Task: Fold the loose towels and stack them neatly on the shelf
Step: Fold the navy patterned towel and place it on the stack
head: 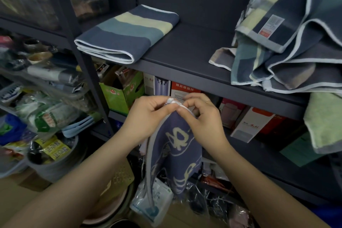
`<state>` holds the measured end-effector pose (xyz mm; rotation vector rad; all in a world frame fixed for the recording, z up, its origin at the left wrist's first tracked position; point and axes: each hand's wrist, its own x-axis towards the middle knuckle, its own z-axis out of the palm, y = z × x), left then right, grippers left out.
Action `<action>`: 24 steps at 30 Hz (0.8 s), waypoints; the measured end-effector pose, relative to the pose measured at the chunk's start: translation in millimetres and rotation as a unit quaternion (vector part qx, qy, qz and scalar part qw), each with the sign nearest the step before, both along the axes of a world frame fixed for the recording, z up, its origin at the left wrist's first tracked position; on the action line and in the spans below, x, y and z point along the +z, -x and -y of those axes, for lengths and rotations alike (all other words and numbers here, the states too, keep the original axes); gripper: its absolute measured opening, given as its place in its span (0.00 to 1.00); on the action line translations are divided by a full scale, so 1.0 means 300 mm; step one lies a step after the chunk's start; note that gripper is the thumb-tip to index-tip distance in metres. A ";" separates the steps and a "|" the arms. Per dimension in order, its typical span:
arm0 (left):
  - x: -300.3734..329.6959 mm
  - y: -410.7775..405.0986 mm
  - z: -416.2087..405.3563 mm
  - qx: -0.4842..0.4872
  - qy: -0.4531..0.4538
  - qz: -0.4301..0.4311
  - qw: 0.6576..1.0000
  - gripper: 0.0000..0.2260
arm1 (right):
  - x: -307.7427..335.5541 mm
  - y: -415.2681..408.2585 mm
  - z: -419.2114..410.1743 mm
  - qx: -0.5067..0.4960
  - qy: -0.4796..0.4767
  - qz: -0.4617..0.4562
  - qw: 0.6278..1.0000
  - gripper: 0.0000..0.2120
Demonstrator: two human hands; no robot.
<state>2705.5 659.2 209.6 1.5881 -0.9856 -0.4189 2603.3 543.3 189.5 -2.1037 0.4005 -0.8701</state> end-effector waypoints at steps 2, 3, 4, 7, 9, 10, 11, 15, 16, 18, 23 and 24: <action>0.012 -0.021 -0.005 0.001 0.000 0.033 0.999 0.08 | 0.008 -0.006 0.019 0.053 -0.036 -0.032 0.997 0.09; 0.016 -0.030 -0.007 0.013 0.004 0.036 0.999 0.08 | 0.008 -0.006 0.031 0.084 -0.047 -0.053 0.994 0.10; 0.019 -0.037 -0.009 0.031 0.010 0.034 0.999 0.09 | 0.005 -0.005 0.041 0.118 -0.046 -0.072 0.989 0.10; 0.027 -0.060 -0.014 0.068 0.028 0.040 0.996 0.11 | -0.018 0.000 0.051 0.220 -0.023 -0.137 0.966 0.04; 0.030 -0.076 -0.020 0.065 0.028 0.037 0.997 0.10 | -0.041 0.001 0.057 0.250 0.041 -0.175 0.951 0.05; 0.032 -0.082 -0.024 0.050 0.026 0.028 0.998 0.10 | -0.055 0.003 0.061 0.251 0.083 -0.194 0.945 0.08; 0.031 -0.085 -0.028 0.028 0.025 0.014 0.999 0.10 | -0.065 0.004 0.065 0.238 0.123 -0.210 0.940 0.09; 0.020 -0.084 -0.037 -0.033 0.036 -0.063 0.997 0.08 | -0.079 0.004 0.072 0.061 0.285 -0.169 0.941 0.07; 0.017 -0.083 -0.038 -0.034 0.034 -0.076 0.996 0.09 | -0.080 0.001 0.069 0.045 0.286 -0.144 0.946 0.06; 0.010 -0.083 -0.035 -0.021 0.019 -0.055 0.998 0.10 | -0.080 -0.003 0.053 0.053 0.220 -0.104 0.968 0.05; 0.015 -0.101 -0.048 -0.024 -0.079 0.117 0.990 0.11 | -0.072 -0.005 0.031 0.106 0.080 -0.083 0.988 0.06; 0.019 -0.105 -0.050 -0.044 -0.125 0.147 0.980 0.16 | -0.068 -0.005 0.037 0.113 0.089 -0.089 0.986 0.06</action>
